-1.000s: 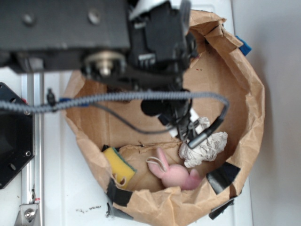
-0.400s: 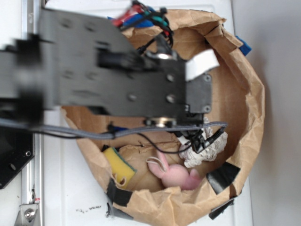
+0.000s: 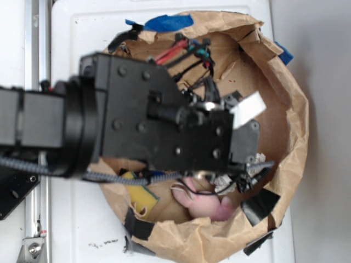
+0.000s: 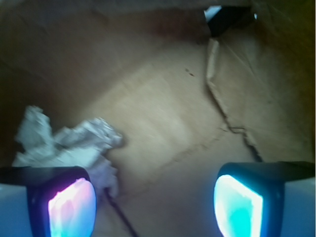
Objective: Grab the white paper.
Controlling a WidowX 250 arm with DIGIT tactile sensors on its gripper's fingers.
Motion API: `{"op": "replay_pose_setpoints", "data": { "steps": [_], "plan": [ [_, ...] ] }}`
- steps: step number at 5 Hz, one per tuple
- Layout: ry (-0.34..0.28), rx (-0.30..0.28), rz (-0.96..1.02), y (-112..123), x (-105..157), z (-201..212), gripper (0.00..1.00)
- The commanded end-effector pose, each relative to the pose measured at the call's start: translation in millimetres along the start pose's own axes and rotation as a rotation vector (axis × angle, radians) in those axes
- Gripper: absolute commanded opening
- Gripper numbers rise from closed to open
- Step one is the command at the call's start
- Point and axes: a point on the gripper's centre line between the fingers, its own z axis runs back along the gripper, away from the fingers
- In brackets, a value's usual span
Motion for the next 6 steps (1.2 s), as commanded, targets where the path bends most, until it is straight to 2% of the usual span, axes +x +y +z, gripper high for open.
{"op": "replay_pose_setpoints", "data": {
  "steps": [1,3,4,5,6],
  "plan": [
    [-0.043,-0.159,0.024,-14,9,23,1.0],
    [-0.032,-0.169,0.019,-29,9,5,1.0],
    [-0.02,-0.2,0.021,-31,10,-3,1.0],
    [-0.006,-0.262,0.007,-32,11,-13,1.0],
    [0.024,-0.272,-0.011,-36,14,-29,1.0]
  ]
}}
